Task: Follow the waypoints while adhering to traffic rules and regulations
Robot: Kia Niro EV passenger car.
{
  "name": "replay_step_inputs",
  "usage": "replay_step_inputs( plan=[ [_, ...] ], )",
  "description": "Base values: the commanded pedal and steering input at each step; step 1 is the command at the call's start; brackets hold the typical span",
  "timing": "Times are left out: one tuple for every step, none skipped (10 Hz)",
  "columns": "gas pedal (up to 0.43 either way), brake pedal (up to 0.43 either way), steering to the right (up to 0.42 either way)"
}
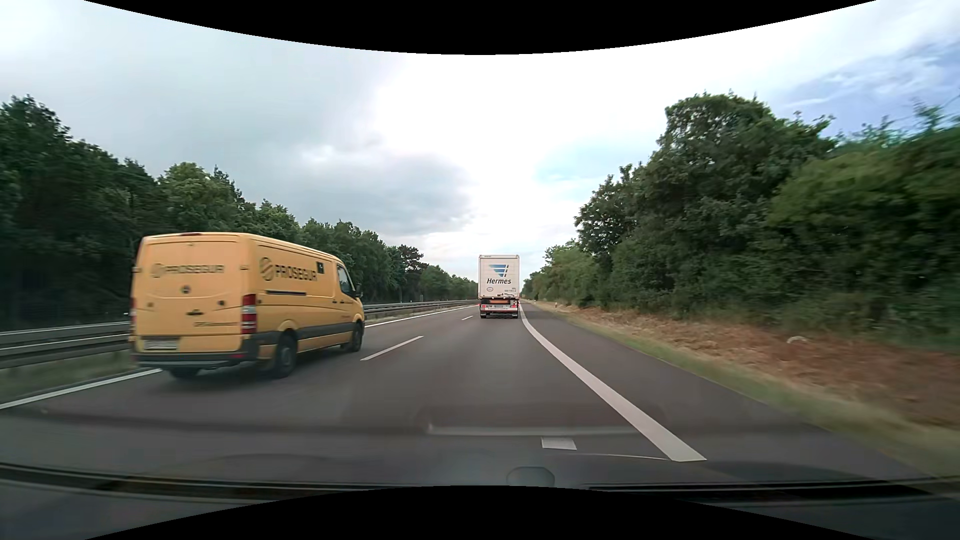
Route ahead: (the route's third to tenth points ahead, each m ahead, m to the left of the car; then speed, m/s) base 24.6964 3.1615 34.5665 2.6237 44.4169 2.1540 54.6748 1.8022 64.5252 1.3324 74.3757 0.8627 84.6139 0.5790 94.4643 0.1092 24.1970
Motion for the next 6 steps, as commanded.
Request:
replay_step_inputs(
  plan=[
    [0.260, 0.000, 0.005],
    [0.248, 0.000, 0.005],
    [0.228, 0.000, 0.005],
    [0.220, 0.000, 0.005],
    [0.220, 0.000, 0.005],
    [0.220, 0.000, 0.005]
  ],
)
